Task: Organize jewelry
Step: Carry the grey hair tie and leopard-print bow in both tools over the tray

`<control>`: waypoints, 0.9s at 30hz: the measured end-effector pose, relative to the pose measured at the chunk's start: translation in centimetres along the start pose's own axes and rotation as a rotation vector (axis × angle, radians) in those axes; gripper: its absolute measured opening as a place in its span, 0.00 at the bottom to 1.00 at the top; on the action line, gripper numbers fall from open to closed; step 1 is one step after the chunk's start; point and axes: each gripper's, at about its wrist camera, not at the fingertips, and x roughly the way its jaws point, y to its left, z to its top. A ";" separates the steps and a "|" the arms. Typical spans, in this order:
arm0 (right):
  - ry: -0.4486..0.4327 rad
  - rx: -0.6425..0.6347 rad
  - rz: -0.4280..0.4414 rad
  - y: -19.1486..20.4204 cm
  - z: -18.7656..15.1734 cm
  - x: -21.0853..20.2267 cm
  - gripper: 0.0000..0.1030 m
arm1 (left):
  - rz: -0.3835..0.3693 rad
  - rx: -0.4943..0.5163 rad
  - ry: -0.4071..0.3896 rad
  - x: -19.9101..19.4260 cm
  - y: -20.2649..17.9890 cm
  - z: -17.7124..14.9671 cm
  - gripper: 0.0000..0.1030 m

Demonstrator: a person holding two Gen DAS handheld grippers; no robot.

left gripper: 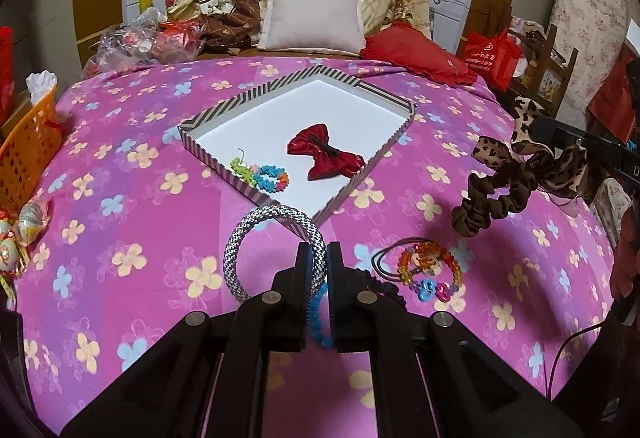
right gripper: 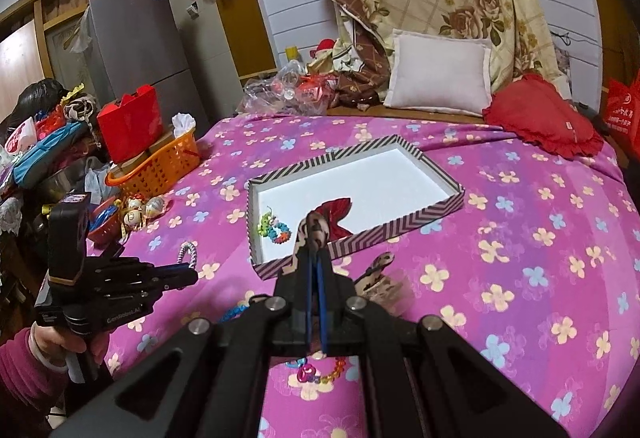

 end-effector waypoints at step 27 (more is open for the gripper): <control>-0.001 -0.008 -0.008 -1.8 8.9 10.8 0.02 | 0.081 -0.055 -0.004 7.0 2.9 8.9 0.01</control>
